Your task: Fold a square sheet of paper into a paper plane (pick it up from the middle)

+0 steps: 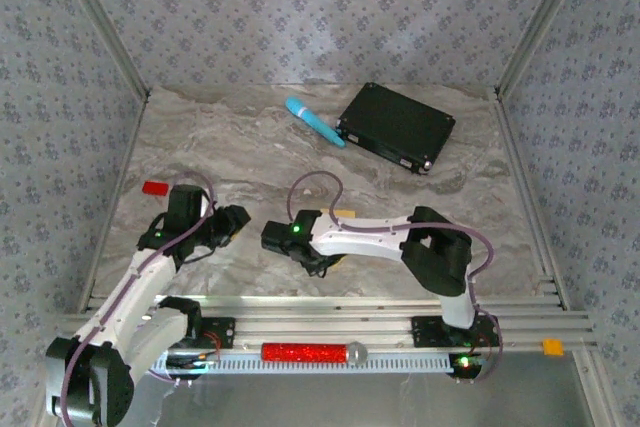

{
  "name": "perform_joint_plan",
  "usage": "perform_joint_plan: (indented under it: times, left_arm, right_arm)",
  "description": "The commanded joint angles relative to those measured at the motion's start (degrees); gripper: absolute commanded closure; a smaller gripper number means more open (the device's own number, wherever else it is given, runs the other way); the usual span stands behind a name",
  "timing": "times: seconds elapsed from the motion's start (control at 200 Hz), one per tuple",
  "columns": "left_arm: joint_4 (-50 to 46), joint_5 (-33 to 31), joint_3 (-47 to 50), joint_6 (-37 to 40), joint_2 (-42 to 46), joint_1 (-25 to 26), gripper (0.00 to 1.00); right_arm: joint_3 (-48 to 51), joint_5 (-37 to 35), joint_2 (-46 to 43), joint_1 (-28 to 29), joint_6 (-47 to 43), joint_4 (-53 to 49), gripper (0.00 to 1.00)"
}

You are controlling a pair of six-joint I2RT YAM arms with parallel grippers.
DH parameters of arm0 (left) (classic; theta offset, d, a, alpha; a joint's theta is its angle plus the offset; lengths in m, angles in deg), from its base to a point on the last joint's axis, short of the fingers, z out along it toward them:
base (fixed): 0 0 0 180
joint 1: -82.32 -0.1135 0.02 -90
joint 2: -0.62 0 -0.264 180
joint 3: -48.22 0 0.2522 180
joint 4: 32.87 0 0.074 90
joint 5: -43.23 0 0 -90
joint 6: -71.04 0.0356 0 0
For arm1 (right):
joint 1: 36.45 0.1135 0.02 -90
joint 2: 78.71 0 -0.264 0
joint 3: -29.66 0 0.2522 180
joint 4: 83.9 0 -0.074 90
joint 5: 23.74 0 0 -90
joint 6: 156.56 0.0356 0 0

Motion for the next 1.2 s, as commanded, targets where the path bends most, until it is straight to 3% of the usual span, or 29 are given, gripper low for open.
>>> perform_joint_plan:
  times: [0.0, 0.215, 0.295, 0.355, 0.6, 0.76, 0.92, 1.194]
  left_arm:
    - [-1.9, 0.6, -2.6, 1.3, 0.6, -0.5, 0.6]
    - [-0.3, 0.6, -0.7, 0.9, 0.9, -0.9, 0.6]
    - [-0.4, 0.3, -1.0, 0.9, 1.1, -1.3, 0.6]
    - [-0.9, 0.2, -1.3, 1.1, 1.4, -1.5, 0.6]
    - [0.3, 1.5, 0.2, 0.5, 3.0, -2.2, 0.6]
    - [5.9, 4.6, 2.0, -3.1, 2.3, -2.0, 0.62]
    - [6.4, 5.1, 2.8, -3.7, 2.9, -1.9, 0.66]
    - [11.8, 8.6, 5.0, -5.8, 0.5, -1.6, 0.74]
  right_arm:
    - [-1.8, 0.3, 1.4, -0.3, -0.7, -2.6, 0.9]
    - [-0.8, 3.7, 1.4, -0.3, -2.0, 3.1, 0.84]
    - [0.2, 7.6, -0.3, -0.4, -4.0, 8.4, 0.7]
    - [2.0, 10.0, -2.7, -1.1, -4.7, 12.7, 0.61]
    - [16.6, 14.2, -18.6, -5.4, -2.2, 30.8, 0.49]
    - [31.1, 24.1, -26.3, -14.9, 0.5, 46.2, 0.63]
    - [42.0, 34.7, -27.8, -21.5, 7.3, 61.7, 0.86]
    - [43.6, 36.7, -18.6, -22.7, 12.5, 66.2, 0.92]
